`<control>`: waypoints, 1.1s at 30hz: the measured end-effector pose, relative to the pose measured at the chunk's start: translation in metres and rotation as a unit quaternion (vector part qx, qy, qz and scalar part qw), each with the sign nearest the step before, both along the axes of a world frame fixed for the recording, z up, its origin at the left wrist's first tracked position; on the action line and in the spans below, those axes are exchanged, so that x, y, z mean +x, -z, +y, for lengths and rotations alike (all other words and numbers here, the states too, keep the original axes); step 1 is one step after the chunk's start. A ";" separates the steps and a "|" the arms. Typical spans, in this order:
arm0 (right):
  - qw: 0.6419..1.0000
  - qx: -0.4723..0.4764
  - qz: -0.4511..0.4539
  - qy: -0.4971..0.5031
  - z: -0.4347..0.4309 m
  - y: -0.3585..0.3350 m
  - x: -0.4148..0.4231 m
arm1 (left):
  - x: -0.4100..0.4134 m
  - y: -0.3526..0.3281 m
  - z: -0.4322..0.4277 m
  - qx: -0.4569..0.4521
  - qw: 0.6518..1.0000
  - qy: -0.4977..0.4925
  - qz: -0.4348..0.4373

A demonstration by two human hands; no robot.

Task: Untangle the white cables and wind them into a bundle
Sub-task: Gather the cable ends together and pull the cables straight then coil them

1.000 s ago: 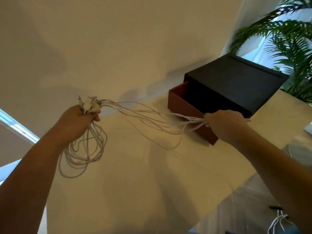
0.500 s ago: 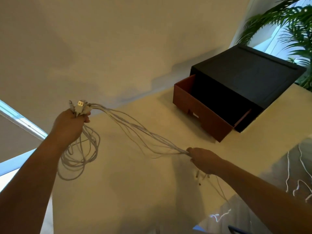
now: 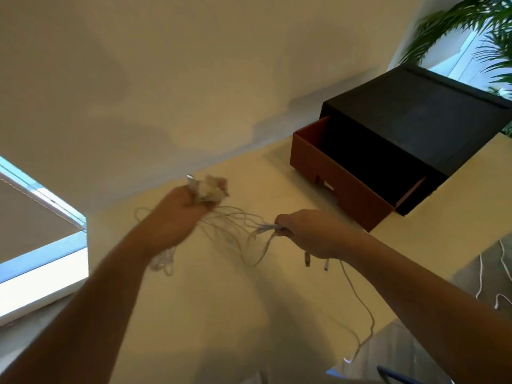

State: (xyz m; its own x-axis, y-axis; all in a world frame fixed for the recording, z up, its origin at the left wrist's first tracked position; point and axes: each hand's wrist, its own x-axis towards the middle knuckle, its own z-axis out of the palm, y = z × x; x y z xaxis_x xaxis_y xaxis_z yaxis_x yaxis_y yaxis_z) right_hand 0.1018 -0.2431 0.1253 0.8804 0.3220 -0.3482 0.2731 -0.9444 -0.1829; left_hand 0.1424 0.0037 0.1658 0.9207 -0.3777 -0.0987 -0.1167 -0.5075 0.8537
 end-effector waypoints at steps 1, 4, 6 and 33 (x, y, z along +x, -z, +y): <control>1.000 0.020 -0.009 -0.014 0.009 -0.012 0.000 | -0.006 0.005 -0.014 -0.022 0.998 0.045 0.029; 0.996 0.080 -0.025 -0.020 0.022 -0.035 0.001 | -0.022 0.018 -0.042 -0.010 0.990 0.122 0.065; 0.994 0.109 -0.031 -0.013 0.024 -0.040 0.001 | -0.022 0.023 -0.049 -0.003 0.995 0.090 0.051; 0.913 -0.276 -0.090 0.287 -0.153 -0.011 -0.022 | 0.014 -0.004 -0.017 0.087 0.991 -0.106 -0.009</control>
